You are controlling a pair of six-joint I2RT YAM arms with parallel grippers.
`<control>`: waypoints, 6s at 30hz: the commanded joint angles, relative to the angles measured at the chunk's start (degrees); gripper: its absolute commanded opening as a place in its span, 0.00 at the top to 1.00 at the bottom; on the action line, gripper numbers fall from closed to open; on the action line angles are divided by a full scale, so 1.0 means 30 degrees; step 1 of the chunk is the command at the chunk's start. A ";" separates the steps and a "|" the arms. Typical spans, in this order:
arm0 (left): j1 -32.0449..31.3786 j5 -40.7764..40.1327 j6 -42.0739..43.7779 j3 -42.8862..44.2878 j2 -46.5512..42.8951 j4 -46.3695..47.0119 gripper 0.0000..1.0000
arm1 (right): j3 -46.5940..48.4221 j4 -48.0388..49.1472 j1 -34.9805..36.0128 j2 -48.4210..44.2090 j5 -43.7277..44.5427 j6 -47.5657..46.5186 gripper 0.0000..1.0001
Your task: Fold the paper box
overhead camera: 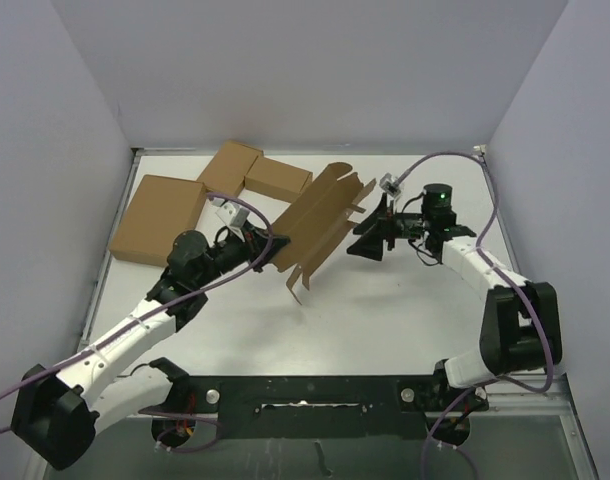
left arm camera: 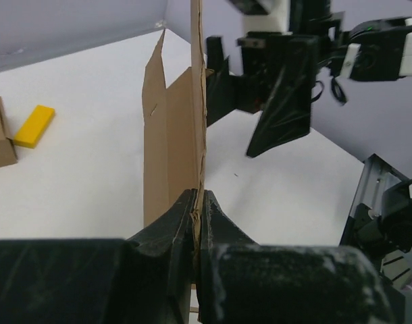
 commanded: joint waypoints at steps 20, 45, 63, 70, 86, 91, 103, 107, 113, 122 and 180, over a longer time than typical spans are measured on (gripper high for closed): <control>-0.4635 -0.7316 -0.7082 -0.1496 0.5177 1.1522 1.00 | -0.4056 1.7166 0.1192 0.2185 0.3601 1.9949 0.07; -0.4767 -0.8624 -0.9926 -0.1376 0.7426 1.2325 1.00 | -0.3828 1.8582 0.0644 0.2374 0.2685 2.1385 0.83; -0.2850 -0.6319 -0.9446 -0.1609 0.5859 1.0950 1.00 | -0.2363 1.4044 0.0345 0.2052 0.1263 1.6578 0.36; -0.0162 -0.2806 -0.9062 -0.0393 0.2976 0.6015 1.00 | 0.0586 0.3298 0.0265 0.0224 -0.1046 0.4389 0.29; 0.7321 0.9360 -0.6959 0.4144 0.2938 -0.2432 1.00 | 0.3531 -0.6140 -0.2056 -0.0070 -0.0653 -0.5171 0.28; 0.8490 1.1884 -0.7381 0.4550 0.4761 -0.1570 1.00 | 0.3417 -0.6366 -0.2054 0.0145 0.0380 -0.5853 0.28; 0.8446 1.3594 -0.2333 0.5671 0.7305 -0.3663 1.00 | -0.0845 0.0145 -0.2058 -0.1758 0.2934 -0.6402 0.07; 0.8431 1.3693 -0.0838 0.5917 0.7677 -0.4368 1.00 | -0.1886 0.1599 -0.2058 -0.2144 0.2971 -0.7045 0.02; 0.8316 1.3917 -0.0211 0.5482 0.7748 -0.4441 1.00 | -0.1911 0.2182 -0.2058 -0.1069 0.3117 -0.6906 0.02; 0.8011 1.3688 0.0264 0.5024 0.8078 -0.4924 1.00 | -0.1511 0.1865 -0.1480 0.0819 0.5190 -0.9061 0.01; 0.7098 1.3287 0.1808 0.4955 0.7321 -0.6302 1.00 | 0.6405 -1.2673 0.0028 0.7813 0.4414 -1.6854 0.90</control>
